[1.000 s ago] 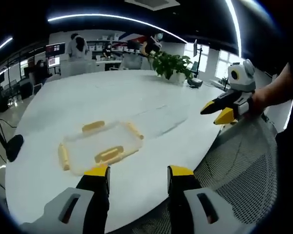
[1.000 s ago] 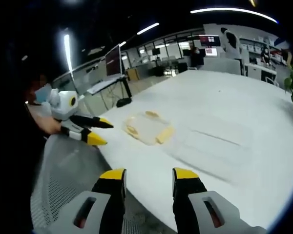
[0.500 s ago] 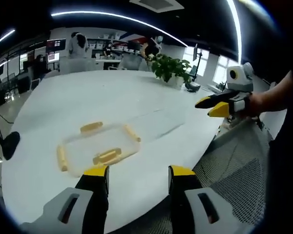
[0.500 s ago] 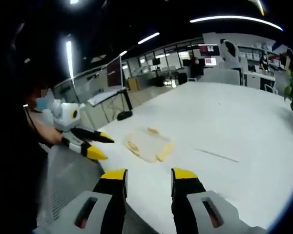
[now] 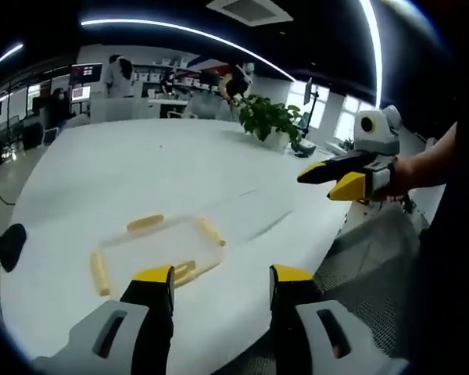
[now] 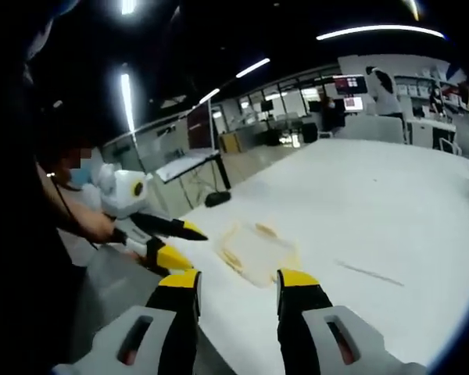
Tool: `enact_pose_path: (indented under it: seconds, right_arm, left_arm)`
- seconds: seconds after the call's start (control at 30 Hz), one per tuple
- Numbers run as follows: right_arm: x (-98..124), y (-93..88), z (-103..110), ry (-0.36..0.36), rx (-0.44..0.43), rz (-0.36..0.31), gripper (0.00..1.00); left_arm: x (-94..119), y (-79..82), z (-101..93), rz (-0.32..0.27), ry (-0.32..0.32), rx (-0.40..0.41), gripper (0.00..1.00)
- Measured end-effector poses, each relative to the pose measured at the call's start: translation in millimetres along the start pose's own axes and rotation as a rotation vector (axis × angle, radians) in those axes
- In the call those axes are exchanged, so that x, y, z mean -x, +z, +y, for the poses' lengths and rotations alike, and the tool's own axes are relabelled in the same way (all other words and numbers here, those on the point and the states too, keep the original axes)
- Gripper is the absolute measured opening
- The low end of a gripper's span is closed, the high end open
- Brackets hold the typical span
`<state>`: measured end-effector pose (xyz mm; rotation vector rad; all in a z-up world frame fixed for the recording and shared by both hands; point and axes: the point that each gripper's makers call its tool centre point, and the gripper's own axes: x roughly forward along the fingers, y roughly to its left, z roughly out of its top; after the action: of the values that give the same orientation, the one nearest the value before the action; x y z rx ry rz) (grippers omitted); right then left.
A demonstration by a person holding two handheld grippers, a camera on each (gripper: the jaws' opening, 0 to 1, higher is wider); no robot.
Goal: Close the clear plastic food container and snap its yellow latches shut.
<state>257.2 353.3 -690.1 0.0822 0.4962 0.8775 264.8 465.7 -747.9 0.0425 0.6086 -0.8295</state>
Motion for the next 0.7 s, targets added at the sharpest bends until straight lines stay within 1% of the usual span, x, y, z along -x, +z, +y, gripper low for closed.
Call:
enact_pose_path:
  seconds: [0.1, 0.2, 0.27, 0.37, 0.47, 0.6, 0.7]
  right_arm:
    - [-4.7, 3.0, 1.0, 0.010, -0.006, -0.002, 0.38]
    - [-9.3, 6.7, 1.7, 0.018, -0.003, -0.013, 0.38]
    - [-12.2, 7.8, 2.6, 0.023, -0.006, -0.016, 0.38]
    - [-18.0, 9.3, 3.2, 0.030, -0.018, -0.021, 0.38]
    - [-21.6, 11.3, 3.2, 0.032, -0.013, -0.025, 0.38]
    - [-28.5, 8.4, 1.7, 0.043, 0.015, -0.003, 0.38]
    - [-33.4, 9.8, 0.6, 0.046, 0.032, 0.008, 0.38]
  left_arm:
    - [-0.1, 0.1, 2.1, 0.010, -0.002, 0.000, 0.47]
    - [0.3, 6.9, 6.8, -0.006, -0.008, 0.009, 0.47]
    - [-0.6, 8.0, 8.9, -0.001, -0.014, 0.014, 0.47]
    - [-1.2, 6.1, 12.3, 0.010, -0.015, -0.008, 0.47]
    - [-0.9, 5.7, 16.6, 0.015, -0.022, -0.010, 0.47]
    - [1.6, 2.8, 23.7, 0.028, -0.023, -0.025, 0.47]
    - [2.7, -0.1, 30.6, 0.037, -0.022, -0.025, 0.47]
